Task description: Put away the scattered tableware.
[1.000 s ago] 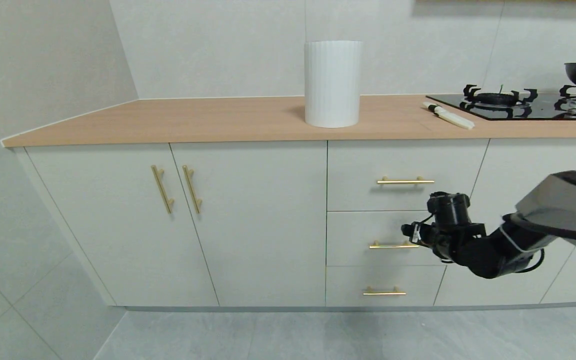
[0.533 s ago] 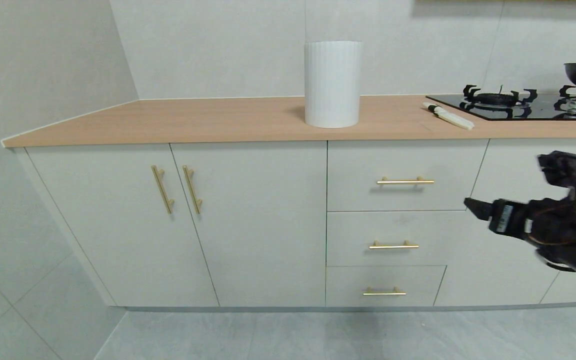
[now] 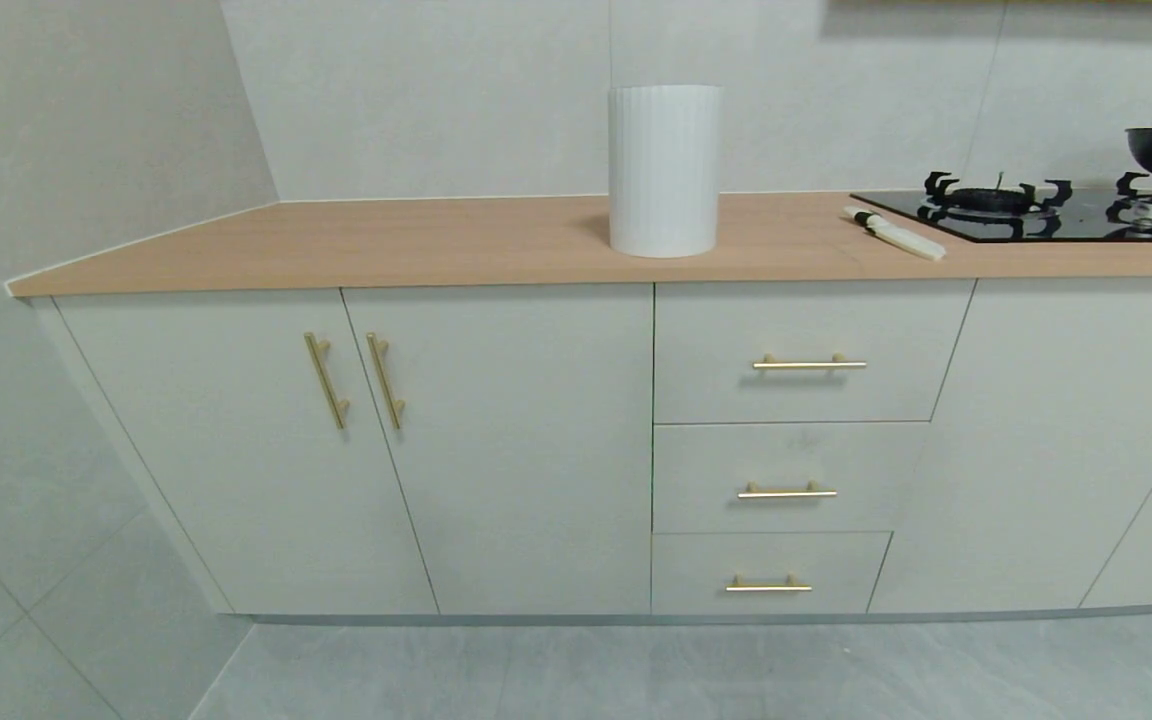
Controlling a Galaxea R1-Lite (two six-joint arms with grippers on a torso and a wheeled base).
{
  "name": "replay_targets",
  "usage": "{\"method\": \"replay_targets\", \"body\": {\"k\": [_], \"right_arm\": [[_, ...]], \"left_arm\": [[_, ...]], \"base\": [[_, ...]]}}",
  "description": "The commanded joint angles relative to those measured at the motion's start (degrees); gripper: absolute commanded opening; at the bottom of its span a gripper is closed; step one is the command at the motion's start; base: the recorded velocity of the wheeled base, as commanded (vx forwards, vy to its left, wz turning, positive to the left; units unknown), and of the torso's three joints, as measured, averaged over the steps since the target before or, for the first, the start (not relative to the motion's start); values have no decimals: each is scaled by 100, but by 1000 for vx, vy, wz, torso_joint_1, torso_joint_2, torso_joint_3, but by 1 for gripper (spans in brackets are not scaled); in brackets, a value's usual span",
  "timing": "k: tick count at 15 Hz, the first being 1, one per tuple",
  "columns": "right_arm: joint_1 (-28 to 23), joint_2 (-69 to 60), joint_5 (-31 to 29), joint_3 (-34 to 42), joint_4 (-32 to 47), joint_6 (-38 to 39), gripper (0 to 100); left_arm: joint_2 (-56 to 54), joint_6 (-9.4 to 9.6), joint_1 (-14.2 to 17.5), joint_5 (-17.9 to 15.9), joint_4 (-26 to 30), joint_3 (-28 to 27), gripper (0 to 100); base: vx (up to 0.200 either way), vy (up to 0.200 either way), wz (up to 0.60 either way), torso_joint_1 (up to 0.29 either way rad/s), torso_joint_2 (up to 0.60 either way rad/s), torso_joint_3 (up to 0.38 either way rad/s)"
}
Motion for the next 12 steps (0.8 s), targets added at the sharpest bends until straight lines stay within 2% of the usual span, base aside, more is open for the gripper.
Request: {"method": "replay_targets", "body": {"k": [1, 2, 4, 8, 10, 12], "right_arm": [[-763, -2504, 297, 387, 1046, -238, 100], [-974, -2961, 552, 422, 1327, -475, 100], [-860, -3295, 543, 466, 1574, -581, 100], [-860, -3304, 579, 1073, 1503, -546, 100], [-860, -3304, 948, 2083, 361, -563, 100], [-860, -3304, 1449, 2075, 607, -537, 100]], "left_arm": [[1, -3, 2, 1, -1, 0, 100], [1, -3, 2, 1, -1, 0, 100], [1, -3, 2, 1, -1, 0, 100], [1, -3, 2, 1, -1, 0, 100], [1, -3, 2, 1, -1, 0, 100], [1, -3, 2, 1, -1, 0, 100]], "base": [[0, 0, 0, 0, 0, 0], [0, 0, 0, 0, 0, 0], [0, 0, 0, 0, 0, 0], [0, 0, 0, 0, 0, 0], [0, 0, 0, 0, 0, 0], [0, 0, 0, 0, 0, 0]]}}
